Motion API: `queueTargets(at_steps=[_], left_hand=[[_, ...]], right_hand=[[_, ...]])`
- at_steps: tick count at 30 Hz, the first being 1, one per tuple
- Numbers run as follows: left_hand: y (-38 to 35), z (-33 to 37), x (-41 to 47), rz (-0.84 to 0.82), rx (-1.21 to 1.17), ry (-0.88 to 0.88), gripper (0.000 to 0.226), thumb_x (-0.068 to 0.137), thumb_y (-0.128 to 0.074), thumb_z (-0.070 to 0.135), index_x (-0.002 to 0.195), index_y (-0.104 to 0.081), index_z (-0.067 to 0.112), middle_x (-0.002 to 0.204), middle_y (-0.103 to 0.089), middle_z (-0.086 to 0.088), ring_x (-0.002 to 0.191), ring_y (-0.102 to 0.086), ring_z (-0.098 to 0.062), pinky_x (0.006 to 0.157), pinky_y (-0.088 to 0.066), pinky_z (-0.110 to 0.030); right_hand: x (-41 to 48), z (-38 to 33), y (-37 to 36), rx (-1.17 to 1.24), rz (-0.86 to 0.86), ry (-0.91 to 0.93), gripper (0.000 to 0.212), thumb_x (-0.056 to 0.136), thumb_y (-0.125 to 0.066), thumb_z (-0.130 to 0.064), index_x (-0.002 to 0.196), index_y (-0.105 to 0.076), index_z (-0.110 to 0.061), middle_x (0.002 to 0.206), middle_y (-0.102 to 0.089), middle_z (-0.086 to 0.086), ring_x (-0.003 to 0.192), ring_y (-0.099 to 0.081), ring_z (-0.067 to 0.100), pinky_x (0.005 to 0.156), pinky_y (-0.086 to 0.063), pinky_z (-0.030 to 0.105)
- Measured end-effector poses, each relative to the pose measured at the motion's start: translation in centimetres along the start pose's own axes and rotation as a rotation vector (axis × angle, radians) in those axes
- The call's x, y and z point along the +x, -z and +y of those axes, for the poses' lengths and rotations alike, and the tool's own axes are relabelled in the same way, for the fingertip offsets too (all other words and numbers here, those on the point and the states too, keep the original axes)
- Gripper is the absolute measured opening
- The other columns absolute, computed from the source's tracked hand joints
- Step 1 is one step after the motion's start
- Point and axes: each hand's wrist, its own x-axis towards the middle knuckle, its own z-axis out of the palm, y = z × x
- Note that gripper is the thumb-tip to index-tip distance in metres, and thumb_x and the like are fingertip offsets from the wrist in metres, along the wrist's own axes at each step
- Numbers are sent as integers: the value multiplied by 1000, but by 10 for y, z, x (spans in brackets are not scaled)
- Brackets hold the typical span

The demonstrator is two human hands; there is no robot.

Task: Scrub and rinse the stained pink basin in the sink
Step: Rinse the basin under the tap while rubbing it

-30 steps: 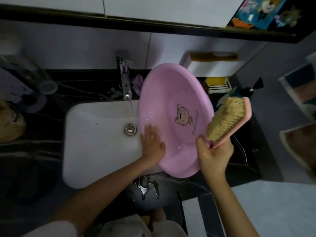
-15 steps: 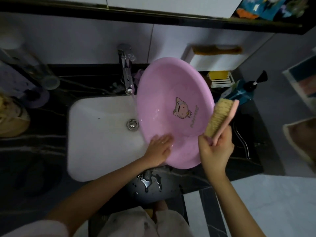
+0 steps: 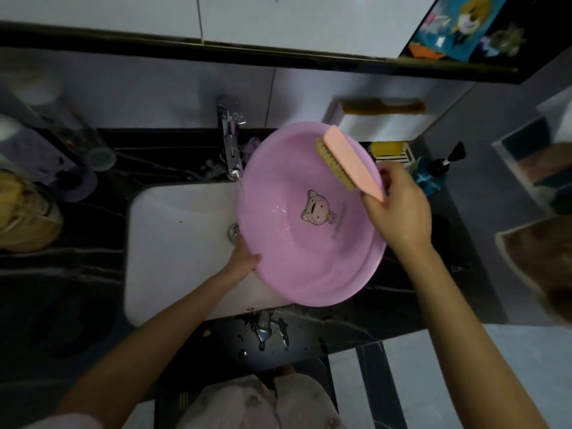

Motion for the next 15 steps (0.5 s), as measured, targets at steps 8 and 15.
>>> queueTargets(at_steps=[8, 15], left_hand=[[54, 30, 34, 43, 172, -215, 103, 55, -55, 41, 144, -20, 1, 138, -37, -8, 125, -40, -21, 103, -34, -31], [-4, 32, 32, 463, 414, -224, 60, 96, -34, 14, 151, -10, 11, 157, -14, -16, 143, -19, -31, 118, -18, -43]], right_hand=[[42, 5, -3, -184, -208, -70, 27, 87, -59, -32, 89, -62, -5, 77, -57, 5, 77, -61, 25, 46, -27, 20], [4, -4, -7, -44, -91, -183, 27, 81, -62, -26, 76, -62, 0, 68, -63, 11, 62, -60, 26, 51, -50, 37]])
